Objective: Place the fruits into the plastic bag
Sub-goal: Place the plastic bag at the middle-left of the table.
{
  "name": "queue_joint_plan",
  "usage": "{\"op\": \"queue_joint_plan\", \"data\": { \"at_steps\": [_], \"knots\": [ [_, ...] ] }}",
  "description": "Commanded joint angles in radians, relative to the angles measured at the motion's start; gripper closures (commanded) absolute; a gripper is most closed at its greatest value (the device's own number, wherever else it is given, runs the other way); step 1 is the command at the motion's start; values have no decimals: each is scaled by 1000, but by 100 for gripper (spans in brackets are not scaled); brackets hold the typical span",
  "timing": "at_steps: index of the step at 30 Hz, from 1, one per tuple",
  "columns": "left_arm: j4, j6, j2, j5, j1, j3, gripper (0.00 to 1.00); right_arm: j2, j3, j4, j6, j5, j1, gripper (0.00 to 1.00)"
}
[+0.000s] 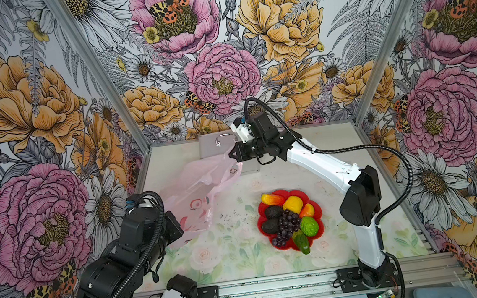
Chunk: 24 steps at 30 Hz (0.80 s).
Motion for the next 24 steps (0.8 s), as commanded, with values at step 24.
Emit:
{"op": "queue_joint_plan", "data": {
  "at_steps": [24],
  "knots": [
    [-90,28,-42,-4,150,188,100,334,514,-9,70,-60,107,100]
  ]
}}
